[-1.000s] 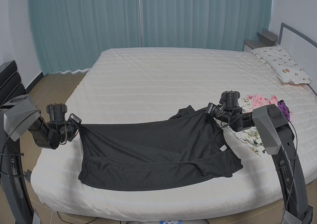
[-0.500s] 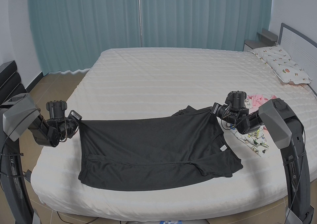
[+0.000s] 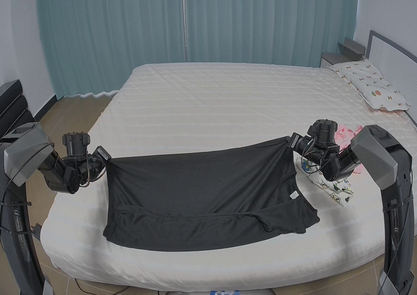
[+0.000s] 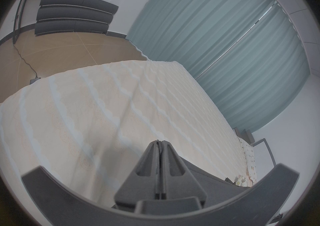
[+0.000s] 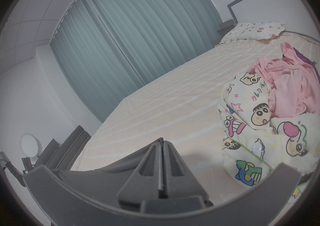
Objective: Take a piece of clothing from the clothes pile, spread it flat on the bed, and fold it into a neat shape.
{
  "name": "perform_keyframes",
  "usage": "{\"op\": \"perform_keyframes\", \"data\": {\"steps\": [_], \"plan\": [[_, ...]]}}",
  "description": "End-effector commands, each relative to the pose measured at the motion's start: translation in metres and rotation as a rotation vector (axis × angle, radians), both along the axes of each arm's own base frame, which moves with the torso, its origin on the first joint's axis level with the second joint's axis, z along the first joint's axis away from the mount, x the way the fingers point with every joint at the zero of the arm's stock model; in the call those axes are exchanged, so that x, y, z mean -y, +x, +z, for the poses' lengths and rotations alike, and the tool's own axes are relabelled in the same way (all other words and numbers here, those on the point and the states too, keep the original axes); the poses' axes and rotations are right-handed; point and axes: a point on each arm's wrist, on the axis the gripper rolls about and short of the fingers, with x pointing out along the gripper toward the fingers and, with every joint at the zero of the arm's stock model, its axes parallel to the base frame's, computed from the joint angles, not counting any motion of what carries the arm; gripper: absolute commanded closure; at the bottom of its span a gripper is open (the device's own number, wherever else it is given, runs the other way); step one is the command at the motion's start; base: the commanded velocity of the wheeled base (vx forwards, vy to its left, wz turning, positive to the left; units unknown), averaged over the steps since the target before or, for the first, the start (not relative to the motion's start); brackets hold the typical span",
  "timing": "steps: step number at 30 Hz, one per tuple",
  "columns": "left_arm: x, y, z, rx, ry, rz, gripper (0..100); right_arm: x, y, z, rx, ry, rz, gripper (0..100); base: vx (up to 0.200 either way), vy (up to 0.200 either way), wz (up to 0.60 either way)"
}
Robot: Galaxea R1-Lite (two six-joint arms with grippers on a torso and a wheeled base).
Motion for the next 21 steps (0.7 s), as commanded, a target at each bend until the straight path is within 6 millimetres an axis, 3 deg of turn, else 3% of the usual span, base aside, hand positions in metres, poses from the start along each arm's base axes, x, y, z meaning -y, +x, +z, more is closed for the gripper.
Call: {"op": "perform_keyframes", "data": {"steps": [1,9,21], "plan": [[-0.001,-0.002,0.004,0.005,0.002,0.003,100,0.003,-0.004,0.000,-0.004,0.000,0.000,100,0.000,0.000,0.00],[-0.003,-0.004,0.007,0.011,0.011,0.007,100,-0.019,-0.004,0.001,0.048,0.000,0.040,100,0.000,0.000,0.00],[-0.011,-0.008,0.009,0.006,0.016,0.025,100,-0.007,-0.006,0.019,0.067,0.003,0.017,100,0.000,0.000,0.00]]}}
